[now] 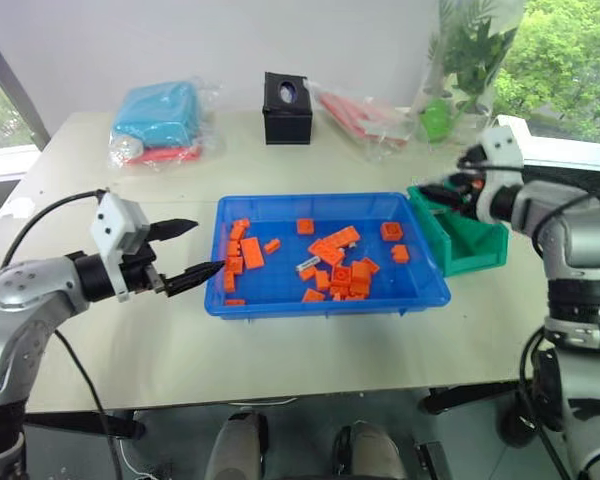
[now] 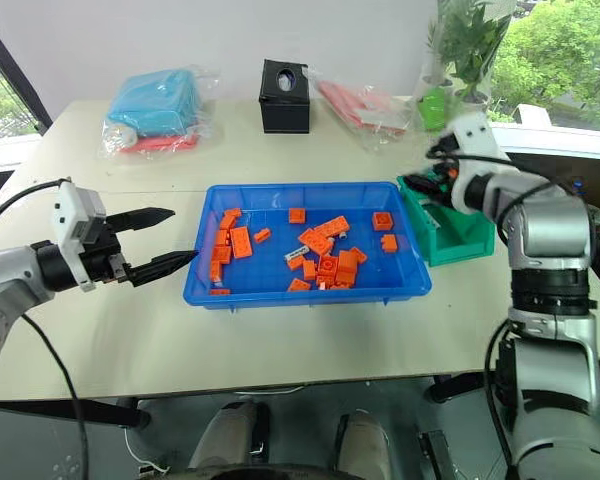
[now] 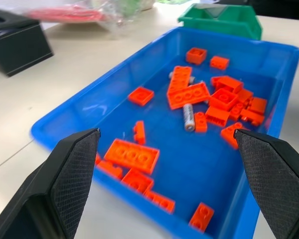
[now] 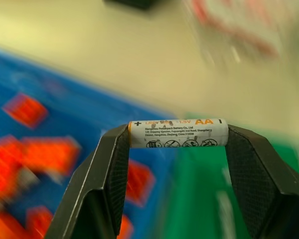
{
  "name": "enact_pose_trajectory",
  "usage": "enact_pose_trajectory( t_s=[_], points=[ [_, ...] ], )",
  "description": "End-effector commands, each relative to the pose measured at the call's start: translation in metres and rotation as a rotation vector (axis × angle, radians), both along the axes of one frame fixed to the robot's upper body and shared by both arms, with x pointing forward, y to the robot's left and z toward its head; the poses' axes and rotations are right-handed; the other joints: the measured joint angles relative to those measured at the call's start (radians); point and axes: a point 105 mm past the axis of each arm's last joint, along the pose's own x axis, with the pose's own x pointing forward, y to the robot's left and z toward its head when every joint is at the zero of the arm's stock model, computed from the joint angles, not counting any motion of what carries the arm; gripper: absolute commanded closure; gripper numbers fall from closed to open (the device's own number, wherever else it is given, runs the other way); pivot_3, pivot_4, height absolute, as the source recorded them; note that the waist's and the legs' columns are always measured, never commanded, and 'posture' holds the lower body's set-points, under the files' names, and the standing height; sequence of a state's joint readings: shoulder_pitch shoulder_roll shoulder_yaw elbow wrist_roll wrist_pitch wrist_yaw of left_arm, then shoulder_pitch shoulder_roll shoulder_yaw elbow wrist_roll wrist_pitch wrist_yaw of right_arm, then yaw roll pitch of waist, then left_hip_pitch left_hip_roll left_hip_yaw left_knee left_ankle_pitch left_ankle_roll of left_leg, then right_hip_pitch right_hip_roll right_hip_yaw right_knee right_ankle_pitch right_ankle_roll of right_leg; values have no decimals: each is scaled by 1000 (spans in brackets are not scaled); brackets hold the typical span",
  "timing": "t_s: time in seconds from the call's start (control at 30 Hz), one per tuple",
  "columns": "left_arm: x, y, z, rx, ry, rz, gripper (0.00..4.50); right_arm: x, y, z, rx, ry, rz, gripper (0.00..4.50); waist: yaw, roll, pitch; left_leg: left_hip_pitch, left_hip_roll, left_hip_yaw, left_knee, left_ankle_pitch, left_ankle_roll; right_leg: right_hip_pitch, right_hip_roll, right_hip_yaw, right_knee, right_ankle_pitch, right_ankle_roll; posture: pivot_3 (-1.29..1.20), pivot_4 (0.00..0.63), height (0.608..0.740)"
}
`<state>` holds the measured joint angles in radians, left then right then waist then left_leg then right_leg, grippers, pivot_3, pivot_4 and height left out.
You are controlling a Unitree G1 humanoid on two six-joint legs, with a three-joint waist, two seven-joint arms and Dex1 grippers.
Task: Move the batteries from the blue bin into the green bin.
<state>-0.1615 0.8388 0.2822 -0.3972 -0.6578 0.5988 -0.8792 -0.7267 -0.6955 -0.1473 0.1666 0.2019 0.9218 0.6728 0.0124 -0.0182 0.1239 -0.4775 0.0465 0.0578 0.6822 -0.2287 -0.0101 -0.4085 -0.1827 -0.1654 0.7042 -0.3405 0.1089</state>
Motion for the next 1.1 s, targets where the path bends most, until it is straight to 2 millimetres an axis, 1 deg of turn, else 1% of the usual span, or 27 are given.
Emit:
enact_pose_trajectory(
  t_s=[0.03,0.07,0.13,0.17,0.2,0.23,0.27,0.33,0.43,0.5,0.57,0.6,0.67,0.73,0.8,0.93,0.97,1.03,1.1],
  points=[
    [4,-6,9,0,-53,-16,0,0,-9,13,-14,-60,-17,2260,-6,2,1,0,1,1,0,0,0,-1,0,0,-1,3,-1,0,150,630],
    [4,-7,10,-2,-56,-18,0,0,-11,10,-11,-55,-28,2260,-8,2,1,0,1,1,0,0,0,-1,0,-1,-1,5,-2,0,150,630],
    [6,-8,11,-4,-60,-20,0,2,-19,6,-24,-48,-66,1193,-11,1,1,0,2,1,0,0,0,-1,1,-1,-1,5,-2,0,150,630],
    [6,-8,11,-5,-62,-20,0,3,-22,4,-27,-48,-83,775,-11,1,0,0,2,1,0,0,0,-1,1,-1,-1,6,-2,0,150,630],
    [6,-8,11,-6,-62,-20,0,4,-25,4,-35,-51,-97,221,-9,1,0,0,2,1,0,0,0,-1,1,-1,-2,6,-2,0,150,630],
    [6,-8,12,-7,-63,-20,0,5,-27,5,-43,-64,-103,47,-8,1,1,0,2,2,0,0,0,-1,1,-2,-2,6,-2,0,150,630],
    [6,-7,12,-7,-64,-19,0,7,-27,8,-54,-78,-103,47,-7,1,1,0,2,3,0,0,0,-1,1,-1,-2,6,-2,0,150,630],
    [6,-7,12,-8,-65,-19,0,9,-18,17,-46,-115,-69,47,-5,1,1,0,2,3,1,0,0,-1,0,-1,-2,5,-2,0,150,630],
    [5,-8,12,-8,-62,-20,0,7,15,34,13,-157,68,47,-3,1,1,0,3,3,1,0,0,-1,0,-1,-2,5,-2,0,150,630],
    [3,-9,12,-8,-55,-29,0,-2,54,36,30,-149,247,47,-5,1,1,0,4,2,1,0,0,-1,0,-1,-2,5,-2,0,150,630],
    [3,-11,12,-6,-52,-35,0,-8,82,29,30,-117,358,47,-8,2,1,0,4,1,0,0,0,-2,0,-1,-2,5,-2,0,150,630],
    [3,-11,12,-5,-51,-38,0,-10,95,23,33,-87,392,47,-8,1,1,0,4,1,0,0,0,-2,1,-1,-2,5,-2,0,150,630],
    [4,-13,12,-5,-51,-43,0,-18,126,5,-5,-39,508,47,-8,0,0,0,4,0,0,0,0,-2,1,-2,-2,5,-2,0,150,630],
    [5,-15,13,-6,-54,-46,0,-24,144,-15,-52,9,571,47,-6,1,0,0,4,1,0,0,0,-3,1,-1,-2,5,-2,0,150,630],
    [5,-17,14,-8,-58,-49,0,-24,157,-29,-78,32,589,47,1,0,0,-1,4,0,0,0,0,-3,0,-1,-2,5,-3,0,150,630],
    [4,-19,15,-11,-62,-50,0,-38,181,-43,-111,42,716,47,2,0,0,-2,3,1,1,0,0,-2,-1,-1,-2,6,-3,0,150,630],
    [3,-19,15,-10,-63,-49,0,-38,187,-47,-116,53,738,47,1,0,0,-2,3,2,1,0,0,-2,-1,-1,-2,6,-3,0,150,630],
    [2,-18,16,-9,-66,-46,0,-37,194,-51,-131,54,764,47,-1,0,0,-1,2,3,1,0,0,-3,0,-1,-2,6,-2,0,150,630],
    [3,-17,17,-11,-71,-38,0,-31,194,-52,-204,13,796,47,-2,0,0,0,3,4,1,0,0,-3,1,-1,-2,6,-3,0,150,630]
  ],
)
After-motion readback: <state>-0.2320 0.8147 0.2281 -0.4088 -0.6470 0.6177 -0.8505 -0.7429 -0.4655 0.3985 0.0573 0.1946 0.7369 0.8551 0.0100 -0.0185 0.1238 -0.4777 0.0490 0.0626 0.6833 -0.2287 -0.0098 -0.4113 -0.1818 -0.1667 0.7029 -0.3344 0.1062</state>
